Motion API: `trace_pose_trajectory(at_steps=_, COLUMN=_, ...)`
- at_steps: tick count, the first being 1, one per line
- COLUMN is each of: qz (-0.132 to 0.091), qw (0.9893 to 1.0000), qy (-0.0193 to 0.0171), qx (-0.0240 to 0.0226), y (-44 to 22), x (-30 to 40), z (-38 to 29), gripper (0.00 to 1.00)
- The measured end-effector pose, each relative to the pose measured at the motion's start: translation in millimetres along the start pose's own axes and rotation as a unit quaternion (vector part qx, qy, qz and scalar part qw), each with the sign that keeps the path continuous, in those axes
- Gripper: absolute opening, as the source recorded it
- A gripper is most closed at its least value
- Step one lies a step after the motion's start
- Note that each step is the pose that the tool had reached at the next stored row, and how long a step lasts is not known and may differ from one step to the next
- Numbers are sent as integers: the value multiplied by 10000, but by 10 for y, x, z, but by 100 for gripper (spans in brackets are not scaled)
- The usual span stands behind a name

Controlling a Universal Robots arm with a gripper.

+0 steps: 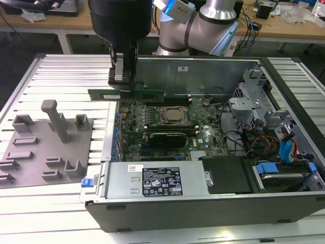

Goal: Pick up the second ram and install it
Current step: 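Pick up the second ram and move it above second insertion slot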

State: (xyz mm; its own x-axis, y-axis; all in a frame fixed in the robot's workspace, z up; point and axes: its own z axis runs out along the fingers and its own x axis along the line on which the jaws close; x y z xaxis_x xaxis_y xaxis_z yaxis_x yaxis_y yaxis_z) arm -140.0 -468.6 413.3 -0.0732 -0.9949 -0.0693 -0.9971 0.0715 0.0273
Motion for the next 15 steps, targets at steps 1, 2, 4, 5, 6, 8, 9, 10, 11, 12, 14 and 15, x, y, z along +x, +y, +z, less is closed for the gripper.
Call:
trace_pose_trajectory(at_steps=1, qz=62, qw=10000, qy=-2, qx=4, y=-25, x=-4, z=7, gripper=14)
trace_pose_trajectory(at_steps=2, qz=80, qw=10000, qy=-2, qx=5, y=-43, x=-8, z=10, gripper=14)
trace_pose_trajectory(at_steps=4, qz=94, qw=10000, qy=-3, qx=3, y=-130, x=-28, z=19, gripper=14)
trace_pose_trajectory(at_steps=5, qz=96, qw=10000, qy=-2, qx=-2, y=-189, x=-47, z=28, gripper=14)
trace_pose_trajectory(at_steps=6, qz=98, qw=10000, qy=-2, qx=-11, y=-285, x=-82, z=42, gripper=14)
trace_pose_trajectory(at_steps=8, qz=99, qw=9999, qy=-1, qx=-15, y=-365, x=-105, z=50, gripper=14)
trace_pose_trajectory(at_steps=9, qz=101, qw=9999, qy=-1, qx=-17, y=-422, x=-119, z=56, gripper=14)
trace_pose_trajectory(at_steps=10, qz=103, qw=9999, qy=-1, qx=-18, y=-462, x=-128, z=59, gripper=14)
trace_pose_trajectory(at_steps=11, qz=105, qw=9999, qy=-2, qx=-18, y=-488, x=-134, z=62, gripper=14)
trace_pose_trajectory(at_steps=12, qz=106, qw=9999, qy=-2, qx=-19, y=-519, x=-141, z=64, gripper=14)
trace_pose_trajectory(at_steps=14, qz=108, qw=9999, qy=-1, qx=-22, y=-596, x=-152, z=74, gripper=14)
trace_pose_trajectory(at_steps=15, qz=114, qw=9999, qy=0, qx=-32, y=-677, x=-164, z=85, gripper=14)
